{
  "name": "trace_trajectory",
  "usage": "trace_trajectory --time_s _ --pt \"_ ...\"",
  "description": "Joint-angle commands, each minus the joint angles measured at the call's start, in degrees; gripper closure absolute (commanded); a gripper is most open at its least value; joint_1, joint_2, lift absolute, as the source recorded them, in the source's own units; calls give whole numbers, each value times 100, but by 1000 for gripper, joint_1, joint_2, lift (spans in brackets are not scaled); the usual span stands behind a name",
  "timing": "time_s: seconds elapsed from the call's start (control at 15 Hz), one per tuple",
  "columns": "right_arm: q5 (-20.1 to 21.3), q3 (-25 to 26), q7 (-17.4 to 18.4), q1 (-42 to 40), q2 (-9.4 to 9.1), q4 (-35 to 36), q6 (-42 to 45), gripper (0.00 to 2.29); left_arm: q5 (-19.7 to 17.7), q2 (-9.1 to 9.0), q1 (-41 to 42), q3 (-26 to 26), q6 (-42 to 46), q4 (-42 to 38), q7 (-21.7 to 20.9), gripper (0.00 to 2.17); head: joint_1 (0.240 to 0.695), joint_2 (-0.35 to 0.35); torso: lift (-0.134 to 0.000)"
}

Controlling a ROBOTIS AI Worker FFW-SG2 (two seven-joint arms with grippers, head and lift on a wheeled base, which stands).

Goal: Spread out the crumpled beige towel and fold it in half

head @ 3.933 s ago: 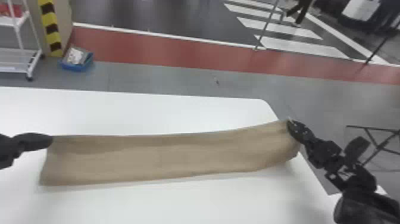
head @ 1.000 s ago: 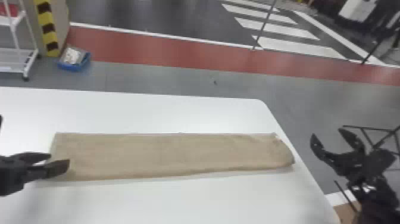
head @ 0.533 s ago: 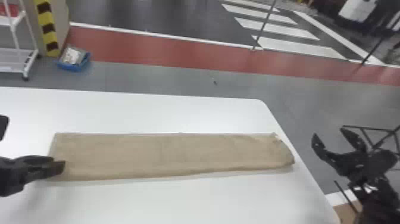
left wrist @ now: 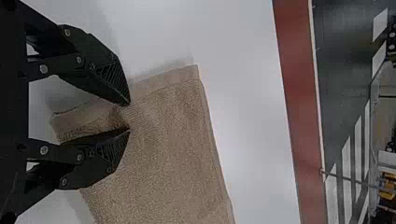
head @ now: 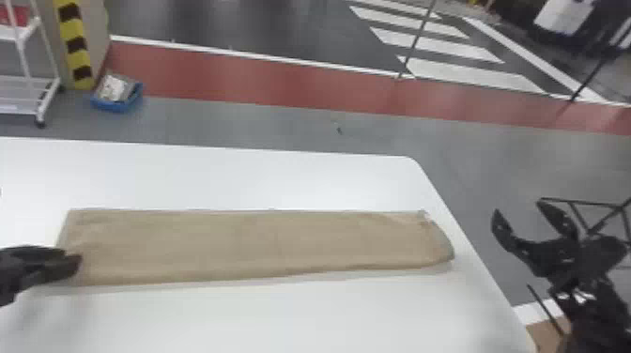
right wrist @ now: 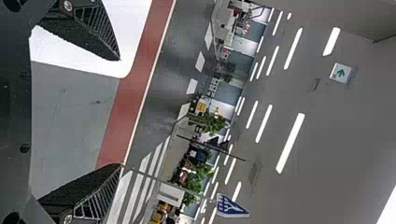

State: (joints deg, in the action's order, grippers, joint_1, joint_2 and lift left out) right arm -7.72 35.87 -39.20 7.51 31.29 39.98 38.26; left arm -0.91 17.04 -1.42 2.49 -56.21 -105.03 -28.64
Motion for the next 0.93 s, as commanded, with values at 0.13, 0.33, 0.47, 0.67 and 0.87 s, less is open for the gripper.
trace_trajectory --time_s 0.13,0.33,0.47,0.67,0.87 --pt "-1 -18 0 14 0 1 -7 73 29 72 45 -301 71 17 -19 724 695 -350 -124" --pt "-1 -27 0 22 0 1 -7 73 29 151 54 -495 123 88 -36 724 695 -350 -124" --pt "-1 -36 0 49 0 1 -7 73 29 221 72 -618 194 149 -54 728 695 -350 -124" --pt "8 -45 0 58 -9 10 -7 73 3 230 151 -829 211 158 -98 724 695 -350 -124" --pt "34 -80 -26 66 -53 133 -131 73 -94 230 335 -1004 194 -132 -142 724 695 -350 -124"
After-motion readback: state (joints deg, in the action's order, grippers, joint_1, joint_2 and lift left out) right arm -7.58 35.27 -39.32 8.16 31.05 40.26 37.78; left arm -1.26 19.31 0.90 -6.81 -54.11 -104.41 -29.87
